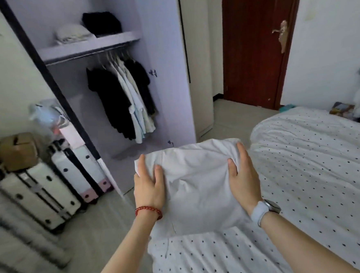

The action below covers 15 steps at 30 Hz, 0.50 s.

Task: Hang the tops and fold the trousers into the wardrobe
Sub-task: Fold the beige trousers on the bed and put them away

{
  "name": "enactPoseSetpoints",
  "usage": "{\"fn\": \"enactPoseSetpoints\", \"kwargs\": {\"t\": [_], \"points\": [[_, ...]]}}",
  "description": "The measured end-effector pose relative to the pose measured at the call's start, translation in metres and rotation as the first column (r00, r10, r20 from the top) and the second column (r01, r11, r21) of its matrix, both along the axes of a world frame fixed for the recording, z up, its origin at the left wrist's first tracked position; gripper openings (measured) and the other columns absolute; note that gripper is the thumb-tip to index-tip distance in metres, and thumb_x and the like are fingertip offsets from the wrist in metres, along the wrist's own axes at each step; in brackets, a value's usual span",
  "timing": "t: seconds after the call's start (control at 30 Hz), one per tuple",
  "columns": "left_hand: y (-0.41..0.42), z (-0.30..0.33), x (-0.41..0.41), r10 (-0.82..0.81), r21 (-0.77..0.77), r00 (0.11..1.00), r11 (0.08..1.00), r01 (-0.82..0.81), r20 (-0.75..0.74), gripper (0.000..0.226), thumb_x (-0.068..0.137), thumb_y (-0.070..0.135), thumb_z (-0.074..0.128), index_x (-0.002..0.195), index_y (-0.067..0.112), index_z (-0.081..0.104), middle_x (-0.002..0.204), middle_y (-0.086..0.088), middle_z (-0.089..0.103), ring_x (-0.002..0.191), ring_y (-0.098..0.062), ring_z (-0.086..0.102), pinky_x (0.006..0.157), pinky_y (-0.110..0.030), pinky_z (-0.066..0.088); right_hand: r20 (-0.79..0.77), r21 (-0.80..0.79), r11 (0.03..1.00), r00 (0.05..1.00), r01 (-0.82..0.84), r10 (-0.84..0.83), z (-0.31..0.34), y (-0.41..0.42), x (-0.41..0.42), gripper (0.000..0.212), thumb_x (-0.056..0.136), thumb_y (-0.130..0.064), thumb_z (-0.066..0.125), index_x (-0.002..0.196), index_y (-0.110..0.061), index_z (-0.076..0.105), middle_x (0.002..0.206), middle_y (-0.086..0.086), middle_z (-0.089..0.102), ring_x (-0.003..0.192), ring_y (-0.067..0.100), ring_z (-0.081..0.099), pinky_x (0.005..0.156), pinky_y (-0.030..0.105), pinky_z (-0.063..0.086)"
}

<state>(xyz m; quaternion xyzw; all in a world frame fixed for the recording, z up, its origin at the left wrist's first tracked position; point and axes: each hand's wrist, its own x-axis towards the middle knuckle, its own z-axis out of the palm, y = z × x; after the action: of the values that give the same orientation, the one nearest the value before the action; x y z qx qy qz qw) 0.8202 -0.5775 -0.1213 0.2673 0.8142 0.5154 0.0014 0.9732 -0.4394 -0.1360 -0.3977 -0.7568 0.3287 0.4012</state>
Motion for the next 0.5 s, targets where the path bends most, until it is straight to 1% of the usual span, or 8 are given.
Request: {"fn": "enactPoseSetpoints", "kwargs": {"t": [0.07, 0.13, 0.17, 0.2, 0.27, 0.33, 0.4, 0.5], "points": [[-0.017, 0.021, -0.055, 0.051, 0.042, 0.998, 0.998, -0.049, -0.046, 0.052, 0.096, 0.039, 0.039, 0.145, 0.03, 0.022, 0.141, -0.007, 0.04, 0.12, -0.026, 0.046, 0.09, -0.027, 0.031, -0.055, 0.04, 0.998, 0.997, -0.056, 0.058, 0.022, -0.009, -0.061, 0.049, 0.098, -0.023, 0.039, 0.145, -0.021, 0.025, 0.15, -0.003, 0.031, 0.131, 0.021, 0.038, 0.096, 0.023, 0.031], [-0.029, 0.044, -0.106, 0.074, 0.07, 0.995, 0.995, -0.069, -0.07, 0.052, 0.096, 0.04, 0.04, 0.144, 0.029, 0.023, 0.138, -0.009, 0.043, 0.117, -0.027, 0.048, 0.088, -0.026, 0.032, -0.114, 0.053, 0.994, 0.988, -0.099, 0.105, 0.042, -0.015, -0.116, 0.049, 0.098, -0.022, 0.04, 0.145, -0.02, 0.025, 0.151, -0.004, 0.03, 0.134, 0.018, 0.034, 0.096, 0.015, 0.024], [-0.037, 0.056, -0.136, 0.075, 0.086, 0.992, 0.994, -0.066, -0.102, 0.052, 0.096, 0.04, 0.04, 0.144, 0.028, 0.024, 0.137, -0.009, 0.044, 0.116, -0.027, 0.048, 0.088, -0.026, 0.033, -0.14, 0.074, 0.992, 0.984, -0.103, 0.113, 0.052, -0.02, -0.148, 0.049, 0.098, -0.021, 0.04, 0.145, -0.019, 0.026, 0.15, -0.005, 0.031, 0.134, 0.018, 0.034, 0.097, 0.014, 0.023], [-0.04, 0.066, -0.153, 0.07, 0.091, 0.99, 0.994, -0.059, -0.119, 0.052, 0.096, 0.04, 0.041, 0.144, 0.027, 0.025, 0.136, -0.009, 0.045, 0.116, -0.026, 0.048, 0.087, -0.025, 0.033, -0.156, 0.085, 0.991, 0.981, -0.101, 0.113, 0.059, -0.021, -0.164, 0.048, 0.098, -0.021, 0.041, 0.144, -0.019, 0.027, 0.15, -0.005, 0.032, 0.134, 0.018, 0.035, 0.097, 0.015, 0.024], [-0.051, 0.097, -0.211, 0.039, 0.114, 0.982, 0.993, -0.018, -0.185, 0.053, 0.096, 0.039, 0.042, 0.145, 0.025, 0.024, 0.137, -0.008, 0.044, 0.117, -0.025, 0.047, 0.087, -0.024, 0.032, -0.209, 0.118, 0.988, 0.971, -0.095, 0.119, 0.082, -0.028, -0.222, 0.048, 0.098, -0.02, 0.041, 0.144, -0.02, 0.028, 0.148, -0.005, 0.034, 0.132, 0.019, 0.038, 0.094, 0.016, 0.026], [-0.057, 0.119, -0.245, 0.039, 0.121, 0.976, 0.993, -0.013, -0.217, 0.054, 0.096, 0.038, 0.042, 0.145, 0.024, 0.023, 0.14, -0.008, 0.042, 0.121, -0.024, 0.046, 0.088, -0.021, 0.03, -0.221, 0.13, 0.988, 0.969, -0.087, 0.115, 0.099, -0.03, -0.257, 0.048, 0.098, -0.021, 0.041, 0.144, -0.02, 0.027, 0.148, -0.004, 0.035, 0.13, 0.021, 0.039, 0.093, 0.017, 0.027], [-0.06, 0.14, -0.279, 0.022, 0.13, 0.966, 0.991, 0.012, -0.258, 0.055, 0.097, 0.038, 0.042, 0.146, 0.023, 0.022, 0.141, -0.009, 0.04, 0.122, -0.024, 0.045, 0.088, -0.02, 0.029, -0.235, 0.156, 0.985, 0.965, -0.077, 0.113, 0.116, -0.029, -0.293, 0.048, 0.098, -0.021, 0.041, 0.144, -0.019, 0.028, 0.147, -0.003, 0.037, 0.129, 0.024, 0.041, 0.095, 0.023, 0.03], [-0.05, 0.163, -0.322, -0.011, 0.141, 0.959, 0.989, 0.053, -0.285, 0.056, 0.097, 0.038, 0.042, 0.146, 0.025, 0.019, 0.14, -0.01, 0.04, 0.118, -0.024, 0.046, 0.087, -0.021, 0.029, -0.273, 0.177, 0.983, 0.957, -0.052, 0.1, 0.137, -0.019, -0.336, 0.048, 0.098, -0.02, 0.042, 0.143, -0.019, 0.028, 0.145, -0.001, 0.04, 0.126, 0.028, 0.043, 0.098, 0.031, 0.034]]}}
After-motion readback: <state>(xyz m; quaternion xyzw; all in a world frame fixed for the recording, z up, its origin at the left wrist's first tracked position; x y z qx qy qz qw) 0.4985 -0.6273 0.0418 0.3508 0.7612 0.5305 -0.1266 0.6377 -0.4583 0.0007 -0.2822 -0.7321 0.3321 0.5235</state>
